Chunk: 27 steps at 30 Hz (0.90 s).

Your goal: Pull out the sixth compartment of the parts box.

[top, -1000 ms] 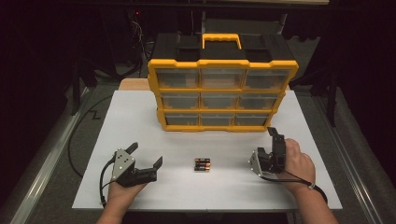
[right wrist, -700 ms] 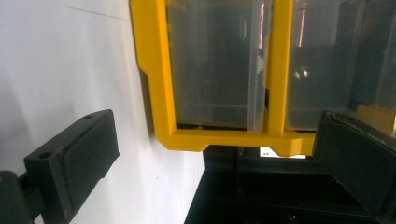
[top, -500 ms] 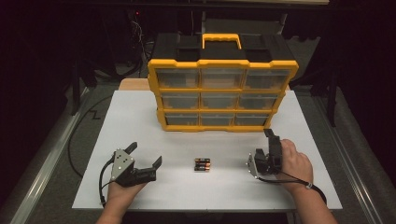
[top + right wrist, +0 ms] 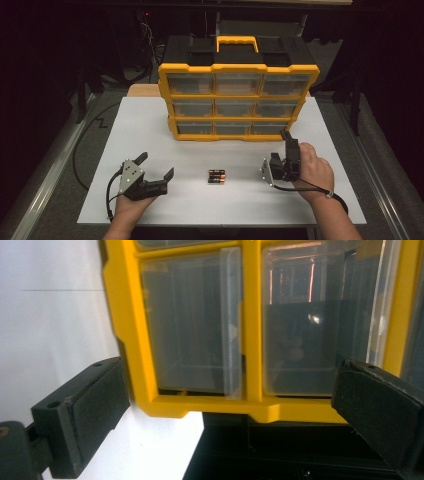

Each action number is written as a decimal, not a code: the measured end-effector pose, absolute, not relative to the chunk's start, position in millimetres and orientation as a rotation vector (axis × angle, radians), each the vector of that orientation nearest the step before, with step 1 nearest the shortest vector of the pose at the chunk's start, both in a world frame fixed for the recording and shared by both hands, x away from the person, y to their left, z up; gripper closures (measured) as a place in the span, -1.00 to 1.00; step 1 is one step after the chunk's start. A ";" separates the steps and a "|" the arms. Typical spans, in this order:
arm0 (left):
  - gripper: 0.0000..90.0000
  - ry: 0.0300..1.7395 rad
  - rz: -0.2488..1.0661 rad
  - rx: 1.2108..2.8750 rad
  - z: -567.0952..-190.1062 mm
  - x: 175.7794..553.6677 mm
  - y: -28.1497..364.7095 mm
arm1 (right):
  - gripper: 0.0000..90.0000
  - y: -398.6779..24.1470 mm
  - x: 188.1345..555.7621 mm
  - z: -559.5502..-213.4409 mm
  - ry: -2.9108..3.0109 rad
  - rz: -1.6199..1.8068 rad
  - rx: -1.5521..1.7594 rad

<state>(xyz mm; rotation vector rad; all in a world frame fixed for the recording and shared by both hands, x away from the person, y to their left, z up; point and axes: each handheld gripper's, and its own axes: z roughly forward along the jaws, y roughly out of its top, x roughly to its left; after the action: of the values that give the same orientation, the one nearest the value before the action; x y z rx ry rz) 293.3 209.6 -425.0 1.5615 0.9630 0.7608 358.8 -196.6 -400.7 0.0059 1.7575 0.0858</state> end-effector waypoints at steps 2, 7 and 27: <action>-0.99 0.963 0.761 1.562 -425.0 293.4 209.8 | -0.93 -196.3 360.0 -399.0 1.759 0.084 0.014; -0.99 0.959 0.759 1.565 -425.2 293.7 209.4 | -0.77 -193.0 366.2 -381.9 1.736 0.069 -0.004; -0.99 0.944 0.774 1.583 -425.3 293.6 208.8 | -0.02 -183.2 378.3 -344.7 1.696 0.104 0.024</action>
<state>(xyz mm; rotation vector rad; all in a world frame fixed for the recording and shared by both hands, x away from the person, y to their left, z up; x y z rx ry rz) 293.6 208.8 -425.3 1.5829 0.9437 0.7739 378.3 -183.2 -344.7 0.0244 1.6964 0.1042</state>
